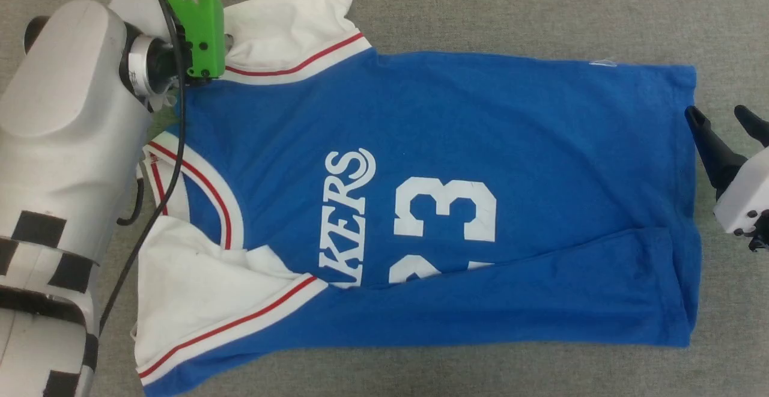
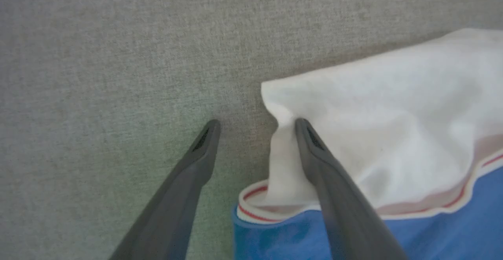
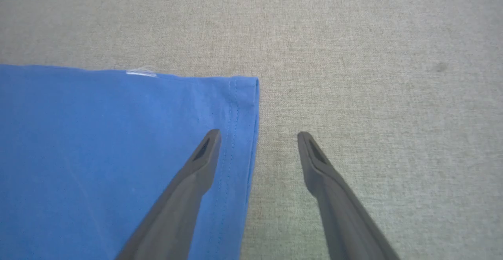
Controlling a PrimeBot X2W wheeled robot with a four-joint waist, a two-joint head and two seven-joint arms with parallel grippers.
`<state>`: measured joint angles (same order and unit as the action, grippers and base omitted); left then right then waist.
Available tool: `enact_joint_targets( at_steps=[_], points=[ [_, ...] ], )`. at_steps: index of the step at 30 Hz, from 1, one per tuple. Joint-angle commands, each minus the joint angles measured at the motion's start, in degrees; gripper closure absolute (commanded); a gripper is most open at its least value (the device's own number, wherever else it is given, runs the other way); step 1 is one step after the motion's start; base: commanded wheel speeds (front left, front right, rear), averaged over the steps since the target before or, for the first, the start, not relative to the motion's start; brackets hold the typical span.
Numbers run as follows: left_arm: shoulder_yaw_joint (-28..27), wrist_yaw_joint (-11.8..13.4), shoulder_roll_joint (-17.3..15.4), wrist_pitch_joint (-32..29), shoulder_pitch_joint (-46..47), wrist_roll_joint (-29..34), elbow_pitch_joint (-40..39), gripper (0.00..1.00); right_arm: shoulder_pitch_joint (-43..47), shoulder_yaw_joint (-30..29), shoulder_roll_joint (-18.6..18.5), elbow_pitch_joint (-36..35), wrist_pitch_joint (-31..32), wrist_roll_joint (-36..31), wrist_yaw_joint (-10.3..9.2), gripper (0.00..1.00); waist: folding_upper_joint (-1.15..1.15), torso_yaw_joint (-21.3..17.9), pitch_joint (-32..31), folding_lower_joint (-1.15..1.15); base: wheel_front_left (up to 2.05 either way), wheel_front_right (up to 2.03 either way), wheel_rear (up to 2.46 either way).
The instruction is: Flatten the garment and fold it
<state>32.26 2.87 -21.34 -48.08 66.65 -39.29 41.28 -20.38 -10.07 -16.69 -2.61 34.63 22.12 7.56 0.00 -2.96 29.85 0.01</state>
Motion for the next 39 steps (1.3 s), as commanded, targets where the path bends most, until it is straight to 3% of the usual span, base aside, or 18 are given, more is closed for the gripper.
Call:
enact_joint_targets(
  at_steps=[1, 5, 6, 7, 8, 9, 22, 31, 39],
  points=[
    [0.7, 0.5, 0.0, -1.4, 0.5, -0.2, 0.4, 0.0, -1.1, 0.0, 0.2, -0.4, 0.0, -0.3, -0.08, 0.0, 0.0, -0.7, 0.8, -0.01, 0.0, 0.0, 0.0],
    [1.0, 0.5, 0.6, -4.4, -1.0, -1.6, 0.2, 0.0, -1.1, -0.2, 0.2, -0.6, 0.1, -0.4, -0.08, 0.0, 0.0, -0.9, 1.3, -0.01, 0.0, 0.0, 0.0],
    [0.9, 0.2, 0.9, -4.8, -1.4, -2.2, -0.1, 0.23, -1.1, -0.3, 0.2, -0.6, 0.2, -0.5, -0.08, 0.0, 0.0, -0.9, 1.4, -0.01, 0.0, 0.0, 0.0],
    [0.8, -0.1, 1.1, -5.1, -1.7, -2.7, -0.4, 0.69, -1.1, -0.4, 0.1, -0.7, 0.2, -0.5, -0.08, 0.0, 0.0, -0.9, 1.5, -0.01, 0.0, 0.0, 0.0],
    [1.0, -0.4, 1.1, -5.4, -2.0, -2.8, -0.7, 0.91, -1.1, -0.4, 0.1, -0.8, 0.3, -0.5, -0.08, 0.0, 0.0, -0.8, 1.6, -0.01, 0.0, 0.0, 0.0],
    [1.0, -0.7, 1.2, -5.8, -2.3, -3.3, -1.0, 1.0, -1.2, -0.5, 0.2, -0.8, 0.3, -0.6, -0.08, 0.0, 0.0, -0.8, 1.7, -0.01, 0.0, 0.0, 0.0],
    [-0.1, -3.1, 0.8, -2.1, -1.9, -4.6, -4.9, 1.0, -3.9, 0.2, -1.4, -0.9, 3.1, -1.4, -0.08, 0.0, 0.0, -0.4, 0.8, -0.01, 0.0, 0.0, 0.0],
    [-0.6, -2.7, -0.8, -2.5, -0.2, -4.6, -8.1, 1.0, -15.0, 6.2, -6.4, 1.7, 18.6, -3.5, -0.08, 0.0, 0.0, 0.0, 2.2, -0.01, 0.0, 0.0, 0.0],
    [-0.5, -2.4, -1.2, -2.4, 0.1, -4.6, -11.2, 1.0, -20.2, 13.4, -7.5, 5.6, 33.2, -6.1, -0.08, 0.0, 0.0, 2.0, 3.7, -0.01, 0.0, 0.0, 0.0]
  ],
)
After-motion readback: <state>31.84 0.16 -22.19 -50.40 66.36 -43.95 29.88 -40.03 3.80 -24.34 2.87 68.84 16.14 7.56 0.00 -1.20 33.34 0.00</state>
